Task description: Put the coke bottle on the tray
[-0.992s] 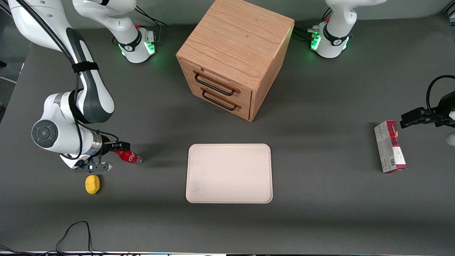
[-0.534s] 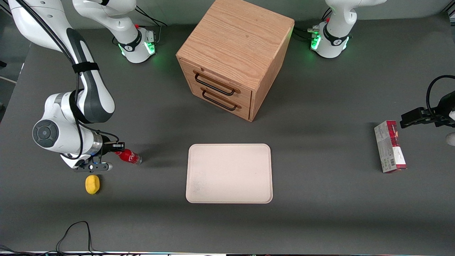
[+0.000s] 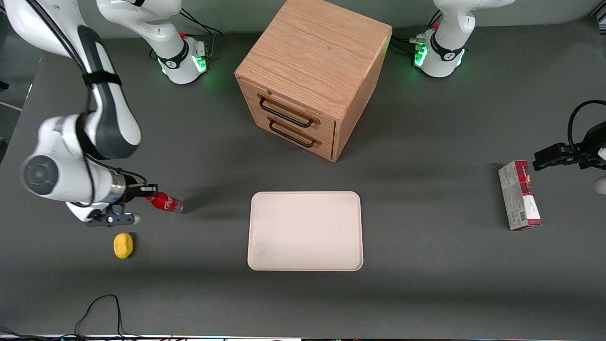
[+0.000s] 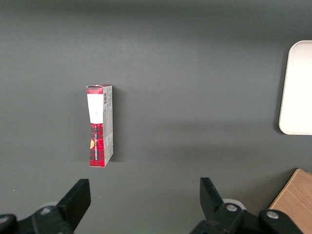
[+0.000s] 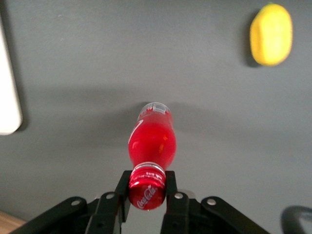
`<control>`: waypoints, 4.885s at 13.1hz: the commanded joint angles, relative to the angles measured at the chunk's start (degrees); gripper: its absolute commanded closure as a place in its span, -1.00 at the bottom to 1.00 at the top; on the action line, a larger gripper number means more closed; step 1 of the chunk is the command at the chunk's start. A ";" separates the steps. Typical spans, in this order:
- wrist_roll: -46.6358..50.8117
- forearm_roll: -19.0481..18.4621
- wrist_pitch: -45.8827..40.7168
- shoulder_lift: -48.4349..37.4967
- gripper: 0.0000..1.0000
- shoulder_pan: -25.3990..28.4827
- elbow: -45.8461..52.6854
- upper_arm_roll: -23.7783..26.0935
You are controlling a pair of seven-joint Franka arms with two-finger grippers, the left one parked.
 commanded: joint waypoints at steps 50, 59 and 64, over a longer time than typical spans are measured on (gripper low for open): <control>18.79 -2.85 -0.42 0.93 -1.00 2.12 5.99 12.86; -5.68 1.82 -3.37 -31.20 -1.00 -3.52 -22.30 5.40; -7.53 1.65 -8.13 -32.81 -1.00 -1.59 -18.54 1.43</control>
